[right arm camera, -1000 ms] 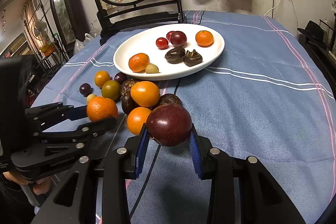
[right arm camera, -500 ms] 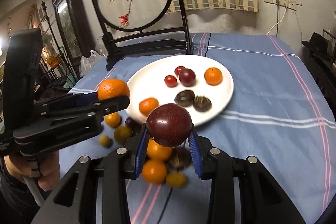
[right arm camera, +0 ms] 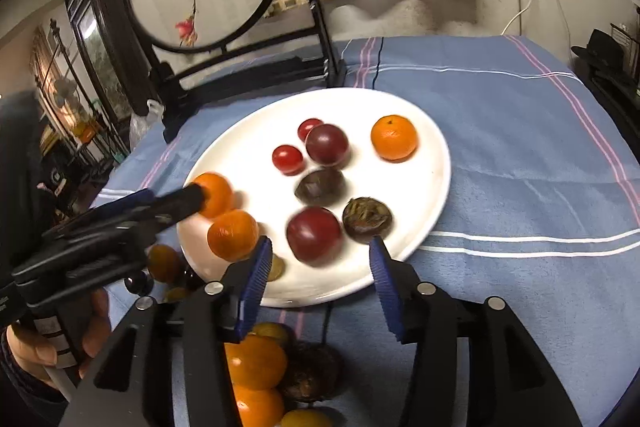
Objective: Organize fruits
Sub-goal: 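Carry the plum with the right tool while the left tool grasps and carries a tangerine to the plate, then open both tools over the plate and pull them back, then grasp a yellow-green fruit with the right tool while the left tool grasps a small pale fruit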
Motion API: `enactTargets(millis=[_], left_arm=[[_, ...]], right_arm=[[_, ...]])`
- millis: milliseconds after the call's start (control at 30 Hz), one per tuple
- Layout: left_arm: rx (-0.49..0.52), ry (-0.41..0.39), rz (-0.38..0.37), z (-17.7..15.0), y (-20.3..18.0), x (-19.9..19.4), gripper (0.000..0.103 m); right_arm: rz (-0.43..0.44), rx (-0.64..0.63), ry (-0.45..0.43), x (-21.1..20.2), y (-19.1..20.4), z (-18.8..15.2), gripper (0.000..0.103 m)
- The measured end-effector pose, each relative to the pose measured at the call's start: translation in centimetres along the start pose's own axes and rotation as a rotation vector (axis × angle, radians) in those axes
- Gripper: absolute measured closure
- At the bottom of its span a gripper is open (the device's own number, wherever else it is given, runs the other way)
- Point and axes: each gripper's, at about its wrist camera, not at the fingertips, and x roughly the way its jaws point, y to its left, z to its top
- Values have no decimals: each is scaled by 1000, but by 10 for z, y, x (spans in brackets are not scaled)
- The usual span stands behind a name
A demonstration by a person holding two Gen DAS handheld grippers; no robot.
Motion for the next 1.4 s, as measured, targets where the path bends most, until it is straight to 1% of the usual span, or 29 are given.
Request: enactTargets(millis=[100,133,233,333,467,567,600,700,800,833,900,967,1067,1167,1200,1233,1267,1300,1333,1400], left_arm=[[-13,-22,-13,1,6,-11,11],[-19,-20,-14,0,8,-13,10],[-37,-8,-3,-8,15,-16,10],[-63,6,10,-20,24,-21,10],[-71,0,15,-37,33,-34,9],[-77,-6,25,-51,42,-43,8],[-81,3,25,-56,45,-46,8],[-89,10,16,-65,52,-53,8],[-84,8,35,-72,58,-57,8],[-86,10,37,-73,60,-57,8],[-94,25,31,-76,64,-57,8],[-92,39,27,-77,63,-56,8],[-57,51,39,-79,59,-53,8],[-9,66,44,-82,50,-51,8],[11,71,45,-83,47,-50,8],[22,74,46,-85,45,-50,8],[30,76,44,-86,44,-50,8],[40,81,39,-86,42,-49,8],[47,85,34,-87,41,-48,8],[58,89,28,-88,38,-49,8]], right_arm=[[-1,-3,0,-6,-1,-2,46],[-7,-10,-4,-10,1,-4,46],[-26,-28,-31,-22,3,-8,40],[-22,-31,-38,-31,4,-16,39],[-30,-66,-17,-37,6,-36,39],[-71,-95,7,-39,10,-53,39],[-71,-101,16,-41,11,-57,39],[-58,-128,5,-55,16,-73,39],[-52,-134,11,-64,14,-88,39],[-55,-132,16,-64,12,-91,41],[-53,-126,39,-64,9,-96,46],[-52,-134,55,-63,10,-99,47],[-66,-167,86,-55,16,-102,47],[-105,-218,123,-43,26,-105,47],[-124,-235,133,-40,28,-104,49],[-163,-251,148,-35,29,-104,54],[-188,-252,161,-30,29,-102,65],[-194,-251,170,-25,28,-99,68],[-196,-260,174,-22,28,-96,68],[-201,-307,192,-18,34,-92,75]])
